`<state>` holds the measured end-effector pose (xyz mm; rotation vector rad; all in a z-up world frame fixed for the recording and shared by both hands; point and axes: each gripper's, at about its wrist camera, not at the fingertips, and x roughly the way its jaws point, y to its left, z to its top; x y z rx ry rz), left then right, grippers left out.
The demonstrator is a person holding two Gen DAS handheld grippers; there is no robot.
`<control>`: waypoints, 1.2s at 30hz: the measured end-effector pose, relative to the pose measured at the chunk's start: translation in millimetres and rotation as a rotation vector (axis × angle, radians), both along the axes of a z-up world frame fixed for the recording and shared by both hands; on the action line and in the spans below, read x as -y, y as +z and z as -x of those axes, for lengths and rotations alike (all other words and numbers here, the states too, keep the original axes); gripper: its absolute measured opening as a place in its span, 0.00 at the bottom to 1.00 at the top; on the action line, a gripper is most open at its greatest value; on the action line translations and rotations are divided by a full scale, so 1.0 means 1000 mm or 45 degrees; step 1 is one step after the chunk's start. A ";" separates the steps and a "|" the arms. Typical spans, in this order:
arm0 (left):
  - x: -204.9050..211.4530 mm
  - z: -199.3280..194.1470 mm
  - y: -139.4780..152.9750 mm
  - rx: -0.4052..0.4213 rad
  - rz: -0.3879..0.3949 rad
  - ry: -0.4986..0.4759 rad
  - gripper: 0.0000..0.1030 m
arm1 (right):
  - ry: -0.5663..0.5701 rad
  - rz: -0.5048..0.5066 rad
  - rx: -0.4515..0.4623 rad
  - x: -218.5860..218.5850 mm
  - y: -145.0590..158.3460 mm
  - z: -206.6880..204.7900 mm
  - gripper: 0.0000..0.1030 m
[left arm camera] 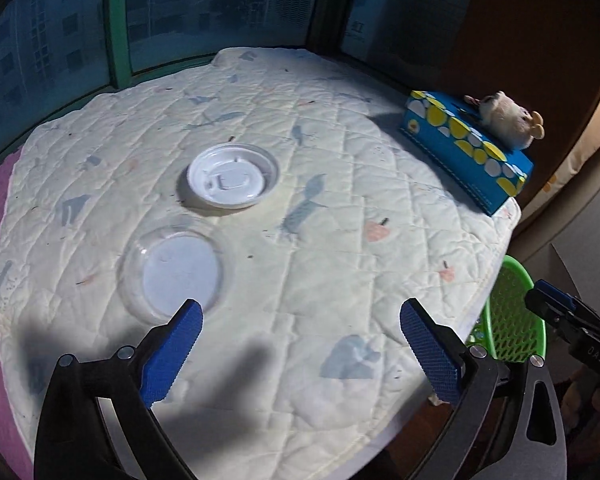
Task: Collect trash
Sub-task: 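Move both tools back over the lids left on the mattress, then grasp the clear round lid with the left gripper while the right grasps the white lid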
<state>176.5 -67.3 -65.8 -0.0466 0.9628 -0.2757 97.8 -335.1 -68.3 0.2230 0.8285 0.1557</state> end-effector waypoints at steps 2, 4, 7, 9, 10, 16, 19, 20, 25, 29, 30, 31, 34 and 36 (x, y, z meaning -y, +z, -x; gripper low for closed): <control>-0.017 -0.005 -0.004 -0.002 -0.031 0.027 0.93 | 0.021 0.002 -0.001 -0.009 0.001 -0.005 0.70; -0.031 -0.010 -0.009 -0.007 -0.059 0.039 0.93 | 0.045 0.001 0.000 -0.019 0.002 -0.010 0.70; -0.045 -0.016 -0.016 -0.005 -0.096 0.034 0.93 | 0.075 0.007 -0.005 -0.031 0.002 -0.018 0.70; -0.049 -0.020 -0.022 -0.017 -0.114 0.021 0.93 | 0.097 0.014 -0.009 -0.040 0.001 -0.022 0.71; -0.050 -0.022 -0.025 -0.026 -0.121 0.009 0.93 | 0.106 0.018 -0.011 -0.045 0.001 -0.025 0.71; -0.051 -0.032 -0.040 -0.037 -0.169 -0.026 0.93 | 0.153 0.033 -0.023 -0.064 0.000 -0.037 0.71; -0.054 -0.039 -0.046 -0.054 -0.169 -0.036 0.93 | 0.171 0.038 -0.029 -0.072 0.000 -0.044 0.71; -0.055 -0.040 -0.048 -0.057 -0.175 -0.037 0.93 | 0.176 0.041 -0.030 -0.074 -0.001 -0.046 0.71; -0.055 -0.045 -0.054 -0.074 -0.168 -0.066 0.93 | 0.205 0.050 -0.037 -0.087 -0.001 -0.058 0.71; -0.058 -0.051 -0.059 -0.095 -0.148 -0.060 0.93 | 0.238 0.064 -0.036 -0.099 -0.001 -0.066 0.71; -0.059 -0.052 -0.060 -0.103 -0.139 -0.062 0.93 | 0.246 0.069 -0.035 -0.102 -0.001 -0.067 0.71; -0.059 -0.053 -0.061 -0.109 -0.131 -0.069 0.93 | 0.253 0.074 -0.035 -0.104 -0.002 -0.069 0.71; -0.057 -0.053 -0.063 -0.102 -0.139 -0.082 0.93 | 0.267 0.081 -0.038 -0.111 -0.002 -0.076 0.71; -0.057 -0.053 -0.062 -0.084 -0.141 -0.089 0.93 | 0.277 0.086 -0.039 -0.115 -0.002 -0.081 0.71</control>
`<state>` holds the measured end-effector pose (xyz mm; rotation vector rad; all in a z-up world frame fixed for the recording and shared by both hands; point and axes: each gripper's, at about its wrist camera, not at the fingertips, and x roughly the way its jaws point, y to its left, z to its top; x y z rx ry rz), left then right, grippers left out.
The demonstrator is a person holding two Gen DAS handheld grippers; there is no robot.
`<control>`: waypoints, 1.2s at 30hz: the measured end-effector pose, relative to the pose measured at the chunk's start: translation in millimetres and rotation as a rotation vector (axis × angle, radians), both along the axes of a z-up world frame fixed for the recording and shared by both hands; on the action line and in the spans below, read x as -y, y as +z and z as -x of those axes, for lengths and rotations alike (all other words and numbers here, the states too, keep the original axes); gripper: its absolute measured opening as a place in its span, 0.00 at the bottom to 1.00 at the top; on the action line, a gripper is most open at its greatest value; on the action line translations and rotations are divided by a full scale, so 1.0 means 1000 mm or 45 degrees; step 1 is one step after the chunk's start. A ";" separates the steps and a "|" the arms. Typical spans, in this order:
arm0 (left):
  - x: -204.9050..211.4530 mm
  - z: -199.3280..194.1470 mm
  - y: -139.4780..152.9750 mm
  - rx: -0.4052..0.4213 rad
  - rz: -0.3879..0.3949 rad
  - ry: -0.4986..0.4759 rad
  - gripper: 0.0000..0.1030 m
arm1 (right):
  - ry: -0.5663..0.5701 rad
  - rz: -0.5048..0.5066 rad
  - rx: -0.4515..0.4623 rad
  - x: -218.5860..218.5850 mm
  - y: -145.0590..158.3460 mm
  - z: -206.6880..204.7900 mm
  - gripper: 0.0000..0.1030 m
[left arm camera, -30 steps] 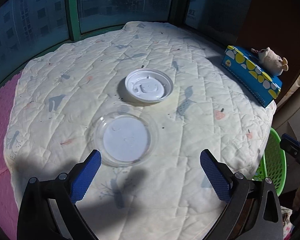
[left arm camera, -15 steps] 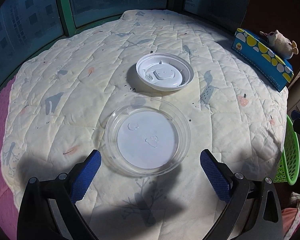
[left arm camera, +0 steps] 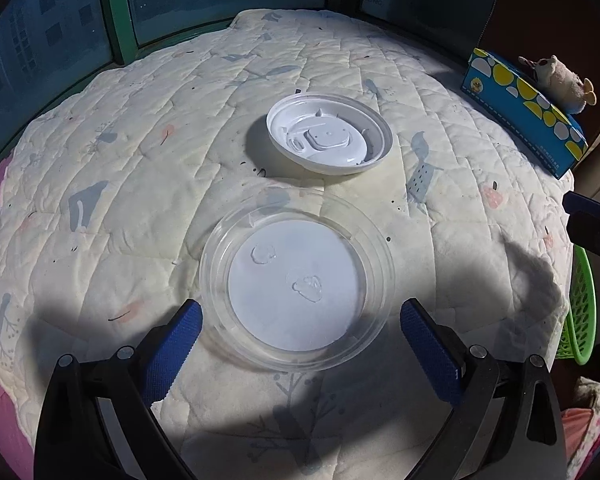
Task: Collect trash
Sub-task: 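Grasp the clear round lid with the left gripper while the right grasps the white lid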
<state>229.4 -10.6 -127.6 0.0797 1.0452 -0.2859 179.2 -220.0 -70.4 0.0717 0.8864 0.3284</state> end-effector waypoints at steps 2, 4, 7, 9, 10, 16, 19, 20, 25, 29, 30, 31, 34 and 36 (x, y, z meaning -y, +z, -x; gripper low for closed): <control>-0.001 0.000 0.001 0.015 0.006 -0.006 0.93 | 0.011 0.007 0.001 -0.005 0.000 -0.004 0.71; -0.001 0.001 0.002 0.031 0.007 -0.010 0.86 | 0.023 0.015 0.001 -0.010 0.000 -0.010 0.71; -0.004 0.002 0.003 0.043 0.002 -0.006 0.84 | 0.040 0.021 -0.005 -0.018 -0.002 -0.019 0.71; -0.006 0.004 0.004 0.056 -0.004 -0.004 0.83 | 0.052 0.024 -0.003 -0.024 -0.003 -0.025 0.74; -0.008 0.005 0.006 0.064 -0.008 -0.001 0.83 | 0.061 0.026 -0.004 -0.027 -0.004 -0.028 0.75; -0.030 0.013 0.021 0.095 0.021 0.047 0.83 | 0.118 0.043 -0.001 -0.052 -0.007 -0.050 0.80; -0.044 0.017 0.029 0.112 0.043 0.084 0.83 | 0.155 0.067 -0.007 -0.068 -0.011 -0.061 0.82; -0.048 0.018 0.031 0.115 0.048 0.095 0.83 | 0.171 0.076 -0.011 -0.073 -0.013 -0.065 0.82; -0.063 0.023 0.042 0.134 0.069 0.127 0.83 | 0.211 0.122 -0.014 -0.096 -0.021 -0.083 0.84; -0.071 0.025 0.047 0.143 0.079 0.148 0.83 | 0.220 0.135 -0.031 -0.109 -0.029 -0.098 0.88; -0.073 0.025 0.048 0.141 0.090 0.154 0.83 | 0.225 0.138 -0.041 -0.112 -0.032 -0.102 0.88; -0.075 0.026 0.048 0.138 0.100 0.160 0.83 | 0.229 0.146 -0.051 -0.115 -0.035 -0.105 0.89; -0.080 0.026 0.049 0.135 0.119 0.172 0.83 | 0.232 0.169 -0.061 -0.121 -0.042 -0.112 0.89; -0.082 0.026 0.048 0.135 0.126 0.177 0.83 | 0.231 0.176 -0.066 -0.123 -0.044 -0.116 0.89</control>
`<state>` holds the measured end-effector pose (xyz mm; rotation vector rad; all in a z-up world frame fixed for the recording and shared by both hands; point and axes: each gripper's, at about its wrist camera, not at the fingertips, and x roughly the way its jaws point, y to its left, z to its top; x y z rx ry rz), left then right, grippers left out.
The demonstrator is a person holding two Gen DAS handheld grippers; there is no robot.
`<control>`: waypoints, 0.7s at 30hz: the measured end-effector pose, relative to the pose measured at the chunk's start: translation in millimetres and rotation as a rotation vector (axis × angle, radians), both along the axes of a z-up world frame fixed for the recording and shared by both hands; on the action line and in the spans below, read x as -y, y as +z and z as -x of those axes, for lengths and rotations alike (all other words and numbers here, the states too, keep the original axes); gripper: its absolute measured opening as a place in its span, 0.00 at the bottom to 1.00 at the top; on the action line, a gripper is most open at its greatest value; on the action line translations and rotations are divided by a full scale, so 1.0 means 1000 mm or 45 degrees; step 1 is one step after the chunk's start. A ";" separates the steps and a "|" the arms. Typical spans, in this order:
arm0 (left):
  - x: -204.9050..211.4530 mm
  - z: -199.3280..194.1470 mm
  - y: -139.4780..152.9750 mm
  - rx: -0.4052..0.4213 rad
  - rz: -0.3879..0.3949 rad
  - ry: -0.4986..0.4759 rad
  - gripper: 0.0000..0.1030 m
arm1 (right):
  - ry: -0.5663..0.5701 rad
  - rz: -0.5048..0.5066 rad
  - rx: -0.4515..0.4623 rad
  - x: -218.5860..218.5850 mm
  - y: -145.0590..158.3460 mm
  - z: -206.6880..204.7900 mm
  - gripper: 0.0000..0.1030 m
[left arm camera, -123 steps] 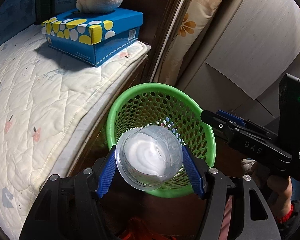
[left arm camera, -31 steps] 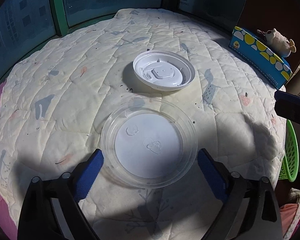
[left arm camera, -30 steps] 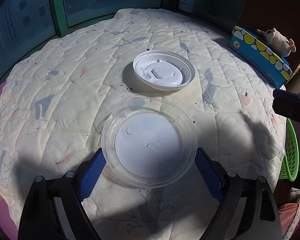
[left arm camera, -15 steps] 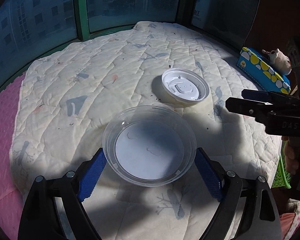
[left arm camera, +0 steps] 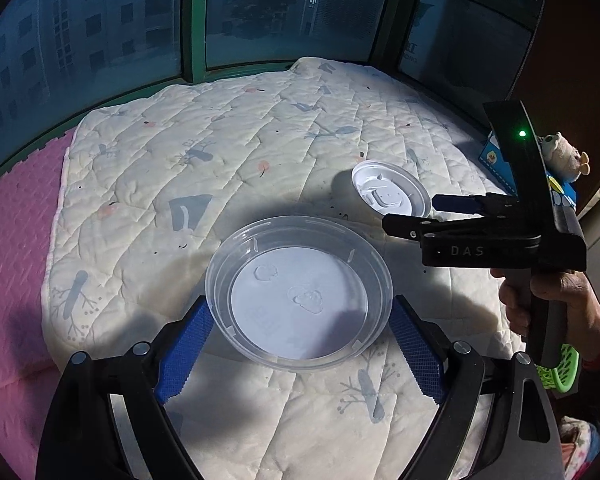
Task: Collect trash
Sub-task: 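Grasp the clear round lid with the left gripper while the right grasps the white lid, then carry the clear lid and white lid with both grippers to the green basket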
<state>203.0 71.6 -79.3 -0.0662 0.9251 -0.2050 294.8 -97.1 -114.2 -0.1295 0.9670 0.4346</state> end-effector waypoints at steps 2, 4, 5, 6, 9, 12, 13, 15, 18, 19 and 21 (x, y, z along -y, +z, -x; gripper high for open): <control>-0.001 0.000 -0.001 -0.004 0.006 0.002 0.83 | -0.003 0.009 -0.003 -0.003 -0.002 -0.004 0.89; -0.002 0.000 -0.002 -0.007 0.011 0.002 0.83 | -0.008 0.017 -0.003 -0.004 -0.004 -0.009 0.89; -0.002 0.000 -0.003 -0.010 0.013 0.004 0.83 | -0.008 0.020 -0.008 -0.005 -0.006 -0.011 0.89; -0.003 -0.001 -0.004 -0.012 0.015 0.004 0.83 | -0.005 0.022 -0.016 -0.006 -0.007 -0.013 0.89; -0.005 -0.002 -0.006 -0.022 0.029 0.005 0.83 | -0.004 0.037 -0.018 -0.008 -0.011 -0.016 0.89; -0.005 -0.003 -0.007 -0.028 0.035 0.009 0.83 | -0.011 0.028 -0.014 -0.007 -0.010 -0.018 0.89; -0.006 -0.003 -0.008 -0.033 0.040 0.011 0.83 | -0.014 0.017 -0.023 -0.007 -0.011 -0.020 0.89; -0.007 -0.004 -0.009 -0.041 0.044 0.017 0.83 | -0.027 -0.011 -0.043 -0.005 -0.012 -0.023 0.89; -0.008 -0.004 -0.010 -0.044 0.051 0.024 0.83 | -0.035 -0.010 -0.039 -0.005 -0.012 -0.024 0.88; -0.008 -0.004 -0.010 -0.044 0.048 0.024 0.83 | -0.037 -0.001 -0.032 -0.006 -0.011 -0.024 0.88; -0.008 -0.004 -0.009 -0.041 0.044 0.022 0.83 | -0.034 0.011 -0.018 -0.007 -0.010 -0.021 0.87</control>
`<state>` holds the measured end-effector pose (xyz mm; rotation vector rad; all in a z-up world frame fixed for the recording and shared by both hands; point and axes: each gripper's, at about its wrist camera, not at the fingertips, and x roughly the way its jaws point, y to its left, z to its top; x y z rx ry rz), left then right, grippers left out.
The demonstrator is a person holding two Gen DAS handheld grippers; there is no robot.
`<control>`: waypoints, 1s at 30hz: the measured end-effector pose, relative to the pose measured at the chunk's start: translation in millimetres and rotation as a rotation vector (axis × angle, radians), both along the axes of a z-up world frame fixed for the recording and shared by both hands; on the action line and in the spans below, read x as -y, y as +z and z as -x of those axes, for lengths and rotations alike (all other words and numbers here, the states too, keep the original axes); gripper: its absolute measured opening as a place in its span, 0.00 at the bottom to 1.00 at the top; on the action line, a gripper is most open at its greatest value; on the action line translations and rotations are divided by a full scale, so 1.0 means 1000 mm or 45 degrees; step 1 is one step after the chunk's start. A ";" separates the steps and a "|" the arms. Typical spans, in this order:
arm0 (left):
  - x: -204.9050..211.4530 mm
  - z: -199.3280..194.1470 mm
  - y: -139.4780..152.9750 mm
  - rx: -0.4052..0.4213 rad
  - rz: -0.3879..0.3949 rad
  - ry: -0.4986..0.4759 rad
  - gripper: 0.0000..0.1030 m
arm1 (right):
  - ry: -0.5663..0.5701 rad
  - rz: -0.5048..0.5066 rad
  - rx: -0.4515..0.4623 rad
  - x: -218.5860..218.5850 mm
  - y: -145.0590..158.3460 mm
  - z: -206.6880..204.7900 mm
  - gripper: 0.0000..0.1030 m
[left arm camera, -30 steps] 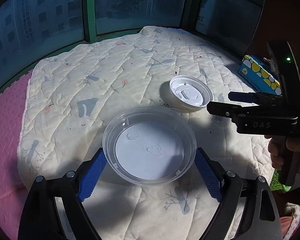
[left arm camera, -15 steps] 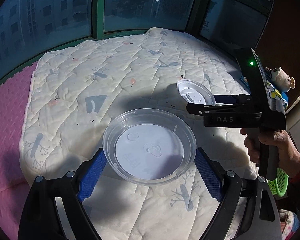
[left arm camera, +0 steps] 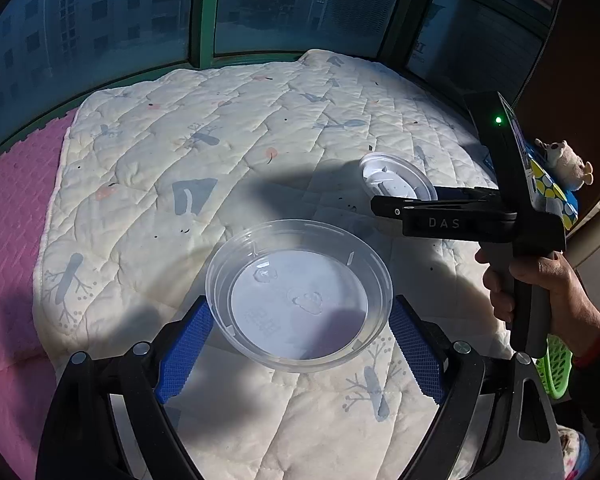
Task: Collect trash
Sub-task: 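Carry the clear lid and white lid with both grippers to the green basket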
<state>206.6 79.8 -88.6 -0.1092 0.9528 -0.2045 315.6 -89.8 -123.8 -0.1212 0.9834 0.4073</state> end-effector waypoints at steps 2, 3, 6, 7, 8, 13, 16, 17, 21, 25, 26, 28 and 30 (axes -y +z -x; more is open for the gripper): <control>0.000 0.001 0.001 0.004 -0.002 0.002 0.83 | -0.002 -0.003 0.010 0.001 0.003 0.004 0.87; 0.000 0.002 0.002 0.005 0.000 0.002 0.83 | -0.002 -0.009 0.011 0.002 0.004 0.006 0.87; 0.001 0.004 0.004 0.009 -0.002 -0.003 0.83 | -0.007 -0.016 0.027 0.006 0.010 0.016 0.87; 0.003 0.005 0.005 0.011 -0.002 -0.006 0.83 | -0.007 -0.022 0.030 0.008 0.012 0.021 0.87; 0.004 0.006 0.007 0.014 -0.003 -0.009 0.83 | -0.008 -0.032 0.035 0.011 0.015 0.026 0.86; 0.013 0.013 0.014 0.028 0.007 -0.018 0.83 | -0.024 -0.060 0.043 0.026 0.026 0.051 0.82; 0.022 0.018 0.018 0.040 0.005 -0.033 0.83 | -0.036 -0.047 0.074 0.034 0.031 0.066 0.82; 0.025 0.020 0.020 0.045 0.007 -0.038 0.83 | -0.038 -0.053 0.075 0.037 0.032 0.070 0.82; 0.036 0.026 0.025 0.060 0.008 -0.059 0.83 | -0.055 -0.066 0.097 0.053 0.038 0.091 0.82; 0.049 0.033 0.030 0.068 0.008 -0.087 0.83 | -0.082 -0.091 0.110 0.071 0.043 0.112 0.82; 0.053 0.034 0.032 0.072 0.007 -0.096 0.83 | -0.091 -0.099 0.114 0.077 0.044 0.118 0.82; 0.062 0.038 0.035 0.080 0.008 -0.115 0.83 | -0.109 -0.104 0.123 0.086 0.046 0.128 0.82; 0.071 0.042 0.038 0.087 0.012 -0.135 0.83 | -0.133 -0.121 0.135 0.099 0.049 0.141 0.82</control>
